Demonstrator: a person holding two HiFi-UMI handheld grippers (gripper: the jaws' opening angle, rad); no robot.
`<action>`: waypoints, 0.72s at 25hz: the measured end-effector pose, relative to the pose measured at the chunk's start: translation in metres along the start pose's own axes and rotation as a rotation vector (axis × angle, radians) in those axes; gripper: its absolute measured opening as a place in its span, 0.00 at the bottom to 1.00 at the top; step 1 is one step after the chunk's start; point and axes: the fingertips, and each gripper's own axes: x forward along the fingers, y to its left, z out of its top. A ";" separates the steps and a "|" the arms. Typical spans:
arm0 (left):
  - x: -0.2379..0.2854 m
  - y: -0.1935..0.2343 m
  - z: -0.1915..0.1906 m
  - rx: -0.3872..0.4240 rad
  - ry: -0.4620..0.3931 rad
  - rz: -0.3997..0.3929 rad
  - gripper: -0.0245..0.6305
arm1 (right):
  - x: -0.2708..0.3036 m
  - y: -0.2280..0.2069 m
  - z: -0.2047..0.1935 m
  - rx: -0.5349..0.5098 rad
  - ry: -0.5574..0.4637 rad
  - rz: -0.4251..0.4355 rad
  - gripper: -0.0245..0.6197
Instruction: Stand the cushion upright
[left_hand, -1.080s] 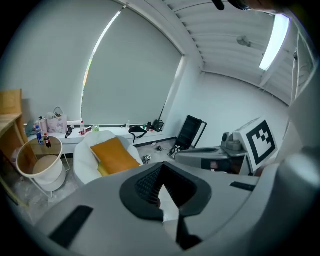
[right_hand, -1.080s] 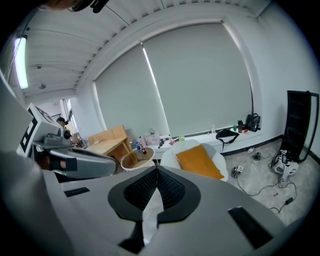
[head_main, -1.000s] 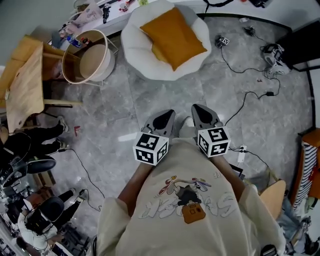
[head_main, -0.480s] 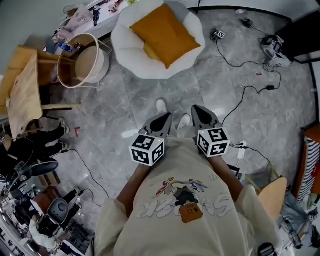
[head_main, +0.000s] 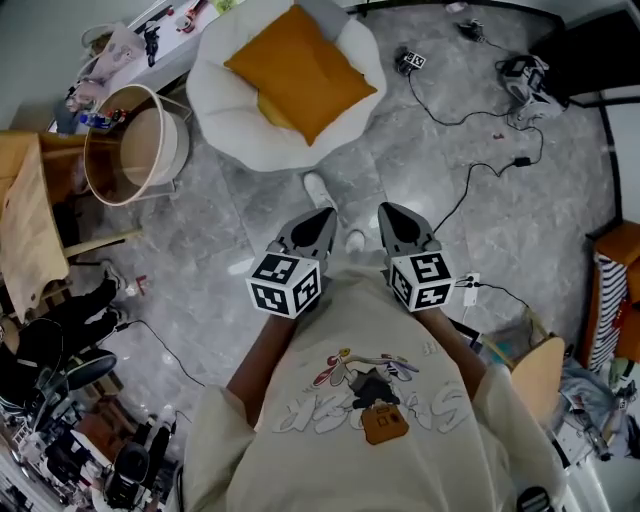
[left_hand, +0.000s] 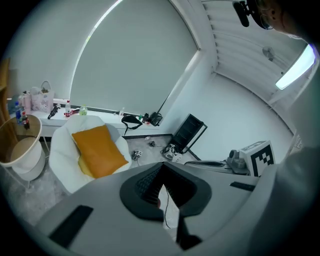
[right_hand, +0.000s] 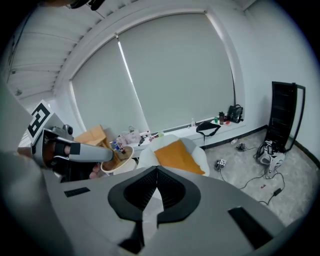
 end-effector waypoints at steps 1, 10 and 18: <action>0.008 0.002 0.011 0.013 0.004 -0.014 0.05 | 0.006 -0.008 0.008 0.006 0.001 -0.015 0.07; 0.051 0.063 0.092 0.040 0.022 -0.027 0.05 | 0.085 -0.024 0.078 0.023 0.000 -0.030 0.07; 0.052 0.128 0.126 -0.033 -0.020 0.021 0.05 | 0.148 0.000 0.120 -0.051 0.036 0.032 0.07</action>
